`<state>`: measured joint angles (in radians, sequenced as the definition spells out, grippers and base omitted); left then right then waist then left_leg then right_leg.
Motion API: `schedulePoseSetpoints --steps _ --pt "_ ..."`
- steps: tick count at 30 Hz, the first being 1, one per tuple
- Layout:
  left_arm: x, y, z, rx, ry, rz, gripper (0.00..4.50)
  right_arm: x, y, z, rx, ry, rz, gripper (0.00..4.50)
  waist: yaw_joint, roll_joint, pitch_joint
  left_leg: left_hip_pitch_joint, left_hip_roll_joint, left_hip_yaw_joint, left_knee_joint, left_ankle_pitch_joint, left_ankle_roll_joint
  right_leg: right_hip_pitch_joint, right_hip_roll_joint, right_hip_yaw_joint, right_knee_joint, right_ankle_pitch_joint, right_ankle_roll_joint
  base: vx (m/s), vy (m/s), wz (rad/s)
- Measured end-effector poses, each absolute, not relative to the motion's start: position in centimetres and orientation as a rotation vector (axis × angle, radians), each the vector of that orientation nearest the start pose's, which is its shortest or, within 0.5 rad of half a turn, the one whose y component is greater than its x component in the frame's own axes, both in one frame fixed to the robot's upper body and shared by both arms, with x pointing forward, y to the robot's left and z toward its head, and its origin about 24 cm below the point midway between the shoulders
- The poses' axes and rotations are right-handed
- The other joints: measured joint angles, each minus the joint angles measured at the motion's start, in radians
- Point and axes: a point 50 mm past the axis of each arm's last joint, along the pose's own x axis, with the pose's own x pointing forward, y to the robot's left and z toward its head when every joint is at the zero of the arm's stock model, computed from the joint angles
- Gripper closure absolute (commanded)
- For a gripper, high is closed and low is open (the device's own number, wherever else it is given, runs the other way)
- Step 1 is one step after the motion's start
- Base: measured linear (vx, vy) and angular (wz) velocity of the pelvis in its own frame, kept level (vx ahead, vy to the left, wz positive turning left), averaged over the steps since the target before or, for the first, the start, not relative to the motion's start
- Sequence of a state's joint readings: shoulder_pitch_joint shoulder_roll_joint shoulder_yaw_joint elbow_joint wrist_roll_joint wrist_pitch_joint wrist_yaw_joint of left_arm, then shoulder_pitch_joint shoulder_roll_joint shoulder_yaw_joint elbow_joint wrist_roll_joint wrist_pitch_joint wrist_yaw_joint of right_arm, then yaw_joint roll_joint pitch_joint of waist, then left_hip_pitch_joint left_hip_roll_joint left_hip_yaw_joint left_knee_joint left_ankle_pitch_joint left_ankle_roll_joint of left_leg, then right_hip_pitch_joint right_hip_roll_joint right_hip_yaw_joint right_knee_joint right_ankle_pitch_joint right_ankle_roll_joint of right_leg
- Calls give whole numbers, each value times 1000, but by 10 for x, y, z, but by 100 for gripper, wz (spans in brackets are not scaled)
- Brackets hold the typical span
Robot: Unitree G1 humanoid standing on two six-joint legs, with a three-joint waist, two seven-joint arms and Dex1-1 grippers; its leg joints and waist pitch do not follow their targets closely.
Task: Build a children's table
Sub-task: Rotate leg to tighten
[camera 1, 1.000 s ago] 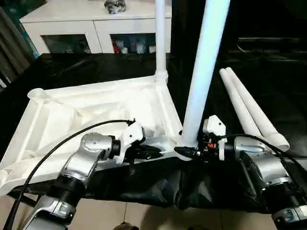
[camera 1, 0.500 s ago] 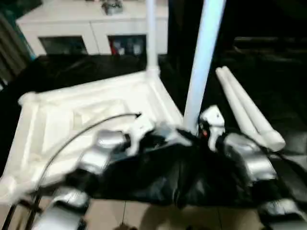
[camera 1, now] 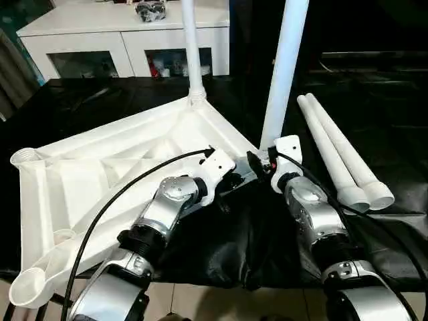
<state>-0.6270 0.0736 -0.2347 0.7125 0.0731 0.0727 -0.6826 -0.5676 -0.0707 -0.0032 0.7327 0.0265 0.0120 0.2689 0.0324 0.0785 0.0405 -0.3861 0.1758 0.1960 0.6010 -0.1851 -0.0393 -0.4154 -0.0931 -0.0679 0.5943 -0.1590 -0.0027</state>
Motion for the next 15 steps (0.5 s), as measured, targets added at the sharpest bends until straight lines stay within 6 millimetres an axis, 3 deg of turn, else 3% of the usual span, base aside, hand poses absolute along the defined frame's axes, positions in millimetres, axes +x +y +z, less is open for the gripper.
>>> schedulePoseSetpoints --steps 5,15 --pt "326 75 40 288 270 -1031 450 338 -125 32 -112 193 515 61 -1 0 0 0 0 0 -2 0 0 -1 0 -1 0 0 0 0 0 0" --pt "312 98 40 302 278 -1199 450 321 -148 40 -239 190 827 61 13 -1 1 -2 1 1 0 0 0 -1 0 0 0 -1 0 0 0 0"
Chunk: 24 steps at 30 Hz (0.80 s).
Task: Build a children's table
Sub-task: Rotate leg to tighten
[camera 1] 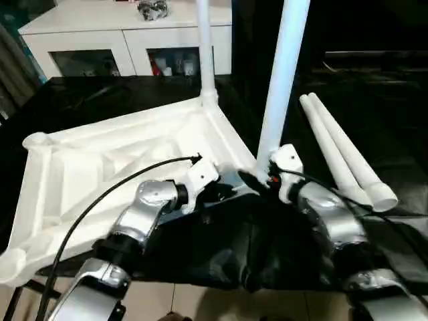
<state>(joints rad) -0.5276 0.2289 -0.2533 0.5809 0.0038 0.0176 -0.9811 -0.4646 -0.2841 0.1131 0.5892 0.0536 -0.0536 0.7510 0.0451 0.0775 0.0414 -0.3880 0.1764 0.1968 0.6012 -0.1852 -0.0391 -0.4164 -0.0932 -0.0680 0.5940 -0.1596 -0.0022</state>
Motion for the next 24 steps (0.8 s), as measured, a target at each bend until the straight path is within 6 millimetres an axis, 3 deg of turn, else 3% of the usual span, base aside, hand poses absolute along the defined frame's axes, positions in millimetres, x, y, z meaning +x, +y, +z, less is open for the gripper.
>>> schedulePoseSetpoints --steps 12,24 --pt "290 114 42 297 313 -1402 450 290 -160 49 -244 260 1193 61 15 -1 1 0 1 0 0 0 0 -1 0 0 0 0 0 0 0 0" --pt "285 117 42 282 333 -1441 450 284 -160 48 -246 302 1252 150 16 -1 1 0 1 0 0 0 0 -1 0 0 1 0 0 0 0 0"
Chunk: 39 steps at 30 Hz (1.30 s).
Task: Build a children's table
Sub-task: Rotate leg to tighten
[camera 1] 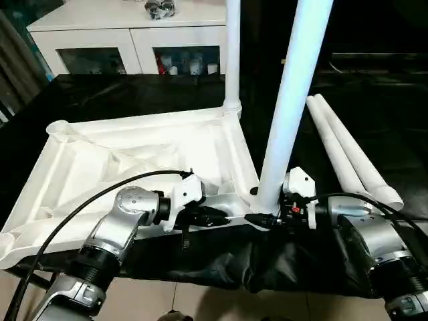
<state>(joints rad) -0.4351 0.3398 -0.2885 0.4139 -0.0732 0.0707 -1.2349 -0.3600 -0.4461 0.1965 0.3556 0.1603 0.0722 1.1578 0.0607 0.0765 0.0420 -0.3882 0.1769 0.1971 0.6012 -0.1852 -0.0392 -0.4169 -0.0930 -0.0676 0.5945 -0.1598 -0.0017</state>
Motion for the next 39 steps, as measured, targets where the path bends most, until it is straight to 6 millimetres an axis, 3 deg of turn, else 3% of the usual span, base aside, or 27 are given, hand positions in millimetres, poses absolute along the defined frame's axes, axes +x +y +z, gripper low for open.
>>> schedulePoseSetpoints --steps 9,13,17,22,23,31,36,39 --pt "288 112 41 268 328 -1394 450 286 -155 45 -206 291 1171 175 -3 0 0 1 0 0 0 0 0 0 0 0 0 0 0 0 0 0" --pt "301 100 38 265 318 -1268 450 299 -151 36 -164 263 939 176 -11 0 0 2 0 0 0 0 0 1 0 0 0 -2 4 0 0 0" --pt "316 81 38 261 307 -1125 450 321 -141 33 -109 254 650 176 -29 0 0 3 -1 0 0 0 0 2 0 1 -1 -2 4 0 0 0" --pt "326 59 38 257 301 -1009 450 340 -128 33 -71 255 376 176 -33 1 -1 4 -1 -1 0 0 0 3 0 1 -1 -2 4 0 0 0" --pt "326 56 38 256 300 -1001 450 341 -128 32 -74 253 357 141 -32 2 -2 4 -1 -1 0 0 0 4 0 1 -1 -2 4 0 0 0" --pt "329 56 39 252 299 -990 450 343 -122 33 -56 228 339 49 -31 4 -3 4 -1 -1 0 0 0 4 0 0 -1 -1 3 0 0 0" --pt "329 61 39 251 295 -1010 450 341 -122 33 -60 218 410 5 -34 3 -3 4 -1 -1 -1 0 0 2 0 0 -1 -1 2 0 0 0" --pt "324 72 39 249 294 -1059 450 335 -126 32 -120 216 539 5 -33 4 -3 4 -1 -1 -3 0 0 1 0 -1 0 0 0 0 0 0"
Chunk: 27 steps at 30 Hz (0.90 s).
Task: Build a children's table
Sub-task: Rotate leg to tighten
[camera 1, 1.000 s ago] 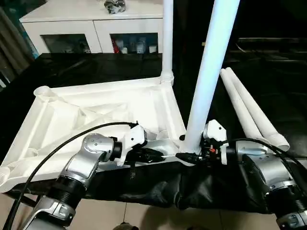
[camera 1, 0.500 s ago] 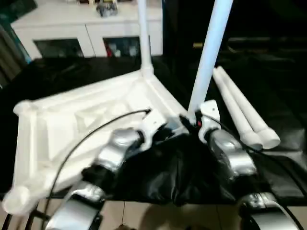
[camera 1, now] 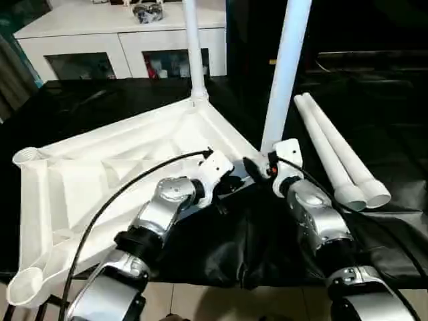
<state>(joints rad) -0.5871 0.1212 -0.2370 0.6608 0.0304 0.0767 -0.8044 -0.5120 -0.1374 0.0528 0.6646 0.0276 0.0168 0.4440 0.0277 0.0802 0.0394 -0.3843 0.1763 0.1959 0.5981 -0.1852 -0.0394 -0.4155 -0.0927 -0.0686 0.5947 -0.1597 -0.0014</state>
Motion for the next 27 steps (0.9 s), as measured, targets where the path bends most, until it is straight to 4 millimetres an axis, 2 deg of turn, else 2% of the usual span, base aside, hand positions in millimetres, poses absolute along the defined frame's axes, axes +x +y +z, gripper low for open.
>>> schedulePoseSetpoints --steps 6,9,18,23,25,27 --pt "319 85 41 251 289 -1138 450 332 -130 37 -176 201 674 5 5 0 0 -2 0 1 0 0 0 -1 0 0 -1 1 -1 0 0 0" --pt "316 92 41 254 295 -1175 450 328 -139 43 -228 195 757 5 7 -1 1 -3 0 1 1 0 0 -1 0 1 -1 0 -1 0 0 0" --pt "296 112 41 257 316 -1343 450 297 -153 44 -248 259 1095 5 24 -2 2 -4 1 1 1 0 1 -2 0 0 -1 -1 0 0 0 0" --pt "292 115 42 265 326 -1386 450 291 -154 48 -252 281 1182 49 28 -4 3 -3 1 1 2 0 0 -2 0 1 0 -1 0 0 0 0" --pt "288 117 41 262 336 -1411 450 285 -155 47 -247 297 1225 81 30 -5 3 -3 1 2 2 0 0 -1 0 1 0 -1 0 0 0 0" --pt "284 118 40 257 351 -1439 450 281 -157 47 -236 315 1258 83 30 -5 3 -3 1 2 2 0 0 -1 0 1 0 -1 0 0 0 0"
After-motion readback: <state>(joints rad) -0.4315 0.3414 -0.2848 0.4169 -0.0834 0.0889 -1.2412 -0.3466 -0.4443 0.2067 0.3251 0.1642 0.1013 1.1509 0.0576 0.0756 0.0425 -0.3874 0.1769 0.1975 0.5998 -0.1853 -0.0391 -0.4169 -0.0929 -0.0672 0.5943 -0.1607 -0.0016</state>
